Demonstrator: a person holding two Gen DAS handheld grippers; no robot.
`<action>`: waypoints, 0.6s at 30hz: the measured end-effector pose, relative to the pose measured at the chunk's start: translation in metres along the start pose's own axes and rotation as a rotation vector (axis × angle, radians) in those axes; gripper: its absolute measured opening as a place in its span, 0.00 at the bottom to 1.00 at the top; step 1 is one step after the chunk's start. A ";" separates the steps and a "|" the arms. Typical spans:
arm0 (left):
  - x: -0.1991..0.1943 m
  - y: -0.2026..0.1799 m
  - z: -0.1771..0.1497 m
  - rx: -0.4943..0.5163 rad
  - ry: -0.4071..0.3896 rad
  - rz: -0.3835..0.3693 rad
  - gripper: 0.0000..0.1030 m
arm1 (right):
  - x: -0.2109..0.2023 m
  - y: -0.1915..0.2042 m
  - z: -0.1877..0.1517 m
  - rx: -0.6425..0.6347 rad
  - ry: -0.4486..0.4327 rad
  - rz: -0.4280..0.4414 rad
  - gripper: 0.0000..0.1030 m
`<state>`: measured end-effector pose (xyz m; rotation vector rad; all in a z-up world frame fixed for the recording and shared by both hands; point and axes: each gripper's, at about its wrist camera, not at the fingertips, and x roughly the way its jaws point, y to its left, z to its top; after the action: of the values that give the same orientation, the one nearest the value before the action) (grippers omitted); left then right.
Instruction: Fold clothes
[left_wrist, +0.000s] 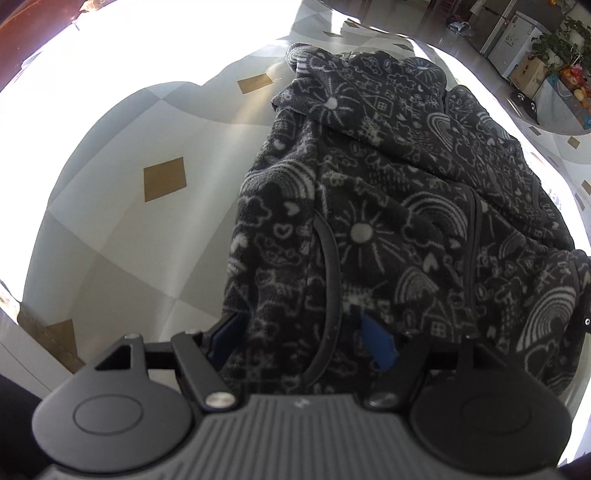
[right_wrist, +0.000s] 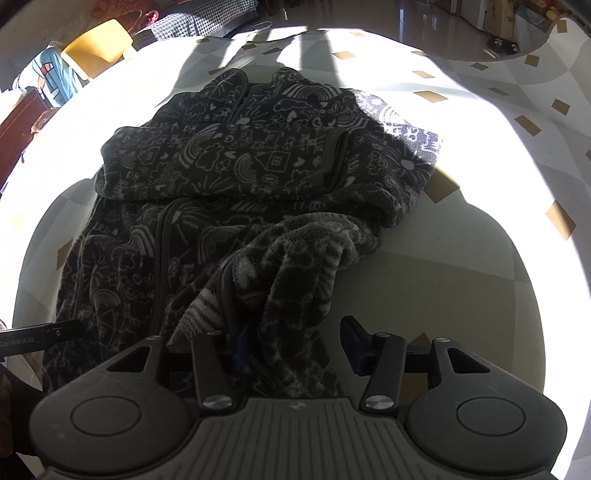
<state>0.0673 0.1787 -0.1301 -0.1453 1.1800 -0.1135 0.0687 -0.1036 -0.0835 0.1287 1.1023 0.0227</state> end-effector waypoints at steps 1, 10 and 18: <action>0.000 0.001 0.000 -0.004 -0.001 0.001 0.70 | 0.000 0.001 -0.001 -0.006 0.000 0.002 0.48; 0.001 0.013 0.002 -0.061 0.003 -0.001 0.71 | -0.006 -0.007 -0.013 -0.008 0.038 0.017 0.48; 0.002 0.023 0.004 -0.123 0.003 0.007 0.72 | -0.020 -0.015 -0.021 0.003 0.014 0.064 0.49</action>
<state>0.0721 0.2008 -0.1343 -0.2488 1.1906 -0.0347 0.0399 -0.1184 -0.0770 0.1672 1.1117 0.0795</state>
